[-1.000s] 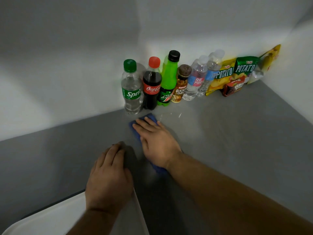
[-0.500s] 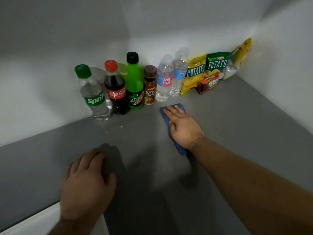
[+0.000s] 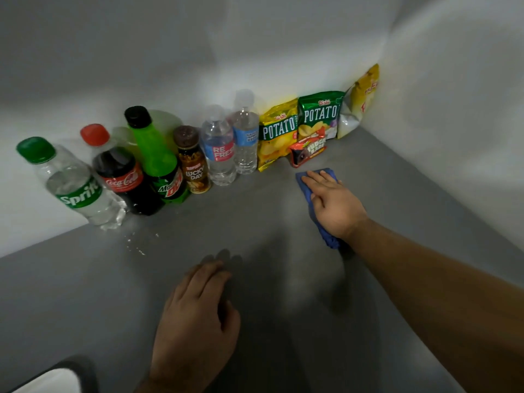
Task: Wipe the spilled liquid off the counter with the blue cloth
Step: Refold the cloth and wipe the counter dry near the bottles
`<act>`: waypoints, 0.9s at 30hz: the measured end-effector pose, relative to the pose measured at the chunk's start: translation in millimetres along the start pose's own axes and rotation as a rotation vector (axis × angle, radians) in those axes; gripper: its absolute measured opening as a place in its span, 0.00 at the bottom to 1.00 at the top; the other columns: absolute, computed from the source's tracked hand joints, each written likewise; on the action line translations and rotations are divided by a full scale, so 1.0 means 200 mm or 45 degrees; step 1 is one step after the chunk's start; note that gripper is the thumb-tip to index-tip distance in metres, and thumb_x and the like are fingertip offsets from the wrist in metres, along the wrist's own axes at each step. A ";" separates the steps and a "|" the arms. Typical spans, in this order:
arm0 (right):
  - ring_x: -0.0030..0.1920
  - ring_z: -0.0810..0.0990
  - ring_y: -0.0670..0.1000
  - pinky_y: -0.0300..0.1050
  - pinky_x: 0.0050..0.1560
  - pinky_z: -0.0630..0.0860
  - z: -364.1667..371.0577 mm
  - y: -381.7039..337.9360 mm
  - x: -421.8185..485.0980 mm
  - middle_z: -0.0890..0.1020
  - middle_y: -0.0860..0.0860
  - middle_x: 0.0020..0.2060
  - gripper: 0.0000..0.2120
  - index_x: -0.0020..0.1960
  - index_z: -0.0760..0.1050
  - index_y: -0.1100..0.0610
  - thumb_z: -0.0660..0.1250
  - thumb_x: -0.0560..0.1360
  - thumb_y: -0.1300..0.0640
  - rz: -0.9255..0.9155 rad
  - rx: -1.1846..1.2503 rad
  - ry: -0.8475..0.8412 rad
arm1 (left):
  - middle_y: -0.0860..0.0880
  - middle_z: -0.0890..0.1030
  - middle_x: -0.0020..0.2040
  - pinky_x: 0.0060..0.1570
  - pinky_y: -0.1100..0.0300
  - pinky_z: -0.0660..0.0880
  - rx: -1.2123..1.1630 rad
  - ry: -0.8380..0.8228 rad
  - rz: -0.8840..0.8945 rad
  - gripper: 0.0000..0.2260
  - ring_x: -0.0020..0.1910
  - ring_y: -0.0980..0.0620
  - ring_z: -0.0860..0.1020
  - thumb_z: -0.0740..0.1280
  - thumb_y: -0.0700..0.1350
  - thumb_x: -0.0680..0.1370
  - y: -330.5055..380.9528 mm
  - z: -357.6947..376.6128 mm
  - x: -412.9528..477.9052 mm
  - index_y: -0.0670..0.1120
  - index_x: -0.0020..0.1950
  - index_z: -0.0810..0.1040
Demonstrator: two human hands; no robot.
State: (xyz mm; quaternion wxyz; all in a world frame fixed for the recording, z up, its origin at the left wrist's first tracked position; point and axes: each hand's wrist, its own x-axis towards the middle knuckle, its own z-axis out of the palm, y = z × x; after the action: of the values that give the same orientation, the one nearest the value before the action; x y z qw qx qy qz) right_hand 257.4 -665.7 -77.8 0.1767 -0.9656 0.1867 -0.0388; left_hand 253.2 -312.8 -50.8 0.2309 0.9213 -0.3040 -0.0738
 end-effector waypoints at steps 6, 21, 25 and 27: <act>0.82 0.52 0.52 0.53 0.81 0.47 -0.08 0.24 0.04 0.59 0.47 0.82 0.26 0.82 0.59 0.49 0.54 0.85 0.58 0.033 -0.003 0.006 | 0.47 0.81 0.65 0.66 0.42 0.76 0.000 0.091 0.078 0.19 0.66 0.41 0.78 0.64 0.46 0.72 0.13 0.13 0.15 0.45 0.61 0.84; 0.78 0.63 0.58 0.51 0.77 0.59 -0.26 0.69 0.32 0.68 0.56 0.77 0.24 0.78 0.66 0.59 0.57 0.83 0.64 0.107 0.001 0.125 | 0.50 0.78 0.70 0.74 0.47 0.69 -0.007 0.095 0.085 0.22 0.72 0.47 0.73 0.65 0.43 0.72 0.21 0.23 0.32 0.47 0.66 0.81; 0.79 0.60 0.58 0.56 0.78 0.59 -0.24 0.61 0.30 0.66 0.55 0.79 0.25 0.80 0.64 0.56 0.57 0.83 0.62 0.154 -0.015 0.109 | 0.49 0.78 0.70 0.73 0.42 0.71 -0.020 0.080 0.064 0.23 0.72 0.44 0.73 0.65 0.44 0.72 0.21 0.23 0.32 0.46 0.66 0.81; 0.79 0.60 0.57 0.56 0.78 0.58 -0.20 0.49 0.23 0.67 0.54 0.79 0.26 0.80 0.64 0.54 0.57 0.82 0.61 0.089 -0.008 0.092 | 0.49 0.78 0.70 0.73 0.41 0.71 -0.044 0.075 0.070 0.23 0.73 0.44 0.73 0.65 0.43 0.72 0.22 0.22 0.32 0.46 0.67 0.81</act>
State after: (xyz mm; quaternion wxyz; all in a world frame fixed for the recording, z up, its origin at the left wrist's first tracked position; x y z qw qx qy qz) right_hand 260.9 -781.8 -74.1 0.1682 -0.9570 0.2267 -0.0668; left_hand 269.5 -399.0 -68.4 0.2575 0.9102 -0.3211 -0.0454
